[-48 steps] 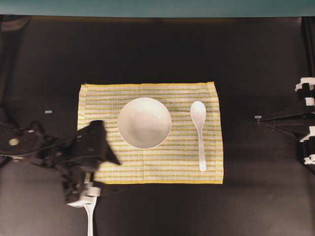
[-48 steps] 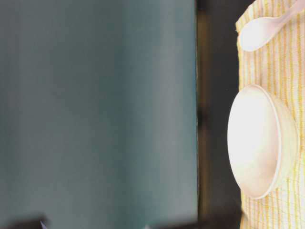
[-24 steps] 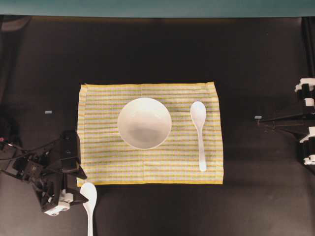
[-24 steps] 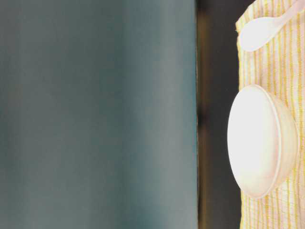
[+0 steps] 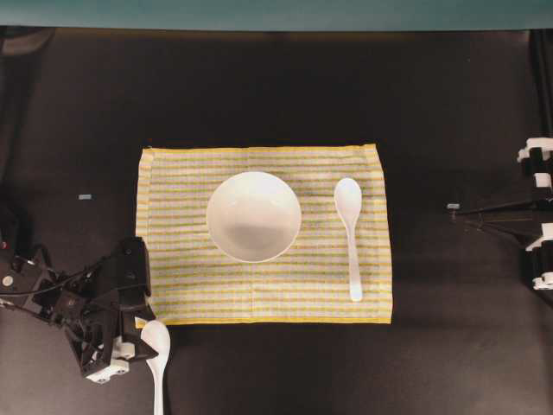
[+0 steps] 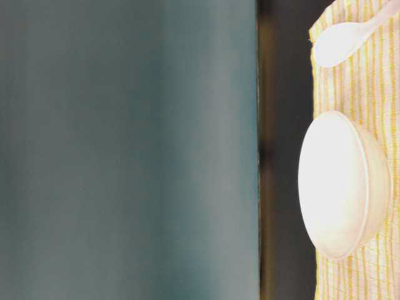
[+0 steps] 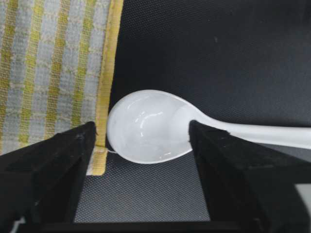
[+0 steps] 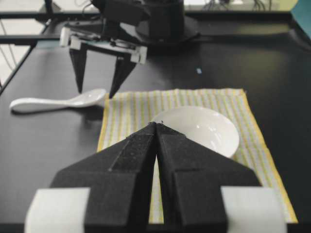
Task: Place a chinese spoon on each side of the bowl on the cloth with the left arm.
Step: 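Move the left gripper down to the left spoon and grasp it, then lift the spoon and carry it onto the cloth left of the bowl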
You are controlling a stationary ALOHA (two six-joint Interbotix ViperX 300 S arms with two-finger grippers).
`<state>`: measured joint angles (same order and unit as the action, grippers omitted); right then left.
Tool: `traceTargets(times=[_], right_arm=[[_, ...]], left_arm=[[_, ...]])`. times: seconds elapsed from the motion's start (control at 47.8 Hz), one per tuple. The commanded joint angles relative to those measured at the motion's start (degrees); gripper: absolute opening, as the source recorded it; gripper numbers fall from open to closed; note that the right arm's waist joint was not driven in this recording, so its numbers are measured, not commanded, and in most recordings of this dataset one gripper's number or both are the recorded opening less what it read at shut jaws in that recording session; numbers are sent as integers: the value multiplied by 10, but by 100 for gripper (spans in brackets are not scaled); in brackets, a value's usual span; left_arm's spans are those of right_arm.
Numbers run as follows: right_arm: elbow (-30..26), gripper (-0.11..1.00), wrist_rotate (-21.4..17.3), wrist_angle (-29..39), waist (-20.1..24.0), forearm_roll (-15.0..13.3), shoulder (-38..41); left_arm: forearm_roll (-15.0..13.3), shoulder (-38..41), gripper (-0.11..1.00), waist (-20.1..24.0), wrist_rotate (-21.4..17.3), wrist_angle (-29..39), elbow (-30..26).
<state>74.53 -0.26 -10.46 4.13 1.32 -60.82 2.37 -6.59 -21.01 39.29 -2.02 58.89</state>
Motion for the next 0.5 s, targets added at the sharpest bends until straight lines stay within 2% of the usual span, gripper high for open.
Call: traceTargets(times=[0.0,0.105,0.23,0.293,0.481], right_arm=[[-3,0,-2,-3,0,2,3],[-2,0,-2,-3,0,2,3],[-1,0,-2,-3,1,2,3],[-1,0,-2,-3,0,2,3],[-1,0,-2,-5,0,2,3]], left_arm=[[2,-2,70,-1,-1,-5,-6],[2,-3,55,-1,-1,-4,-6],[2,-4,22,-1,-2,-2,-7],[2,-7,8,0,-3,-1,-11],[2,-35,6,20,-9,40,-34]])
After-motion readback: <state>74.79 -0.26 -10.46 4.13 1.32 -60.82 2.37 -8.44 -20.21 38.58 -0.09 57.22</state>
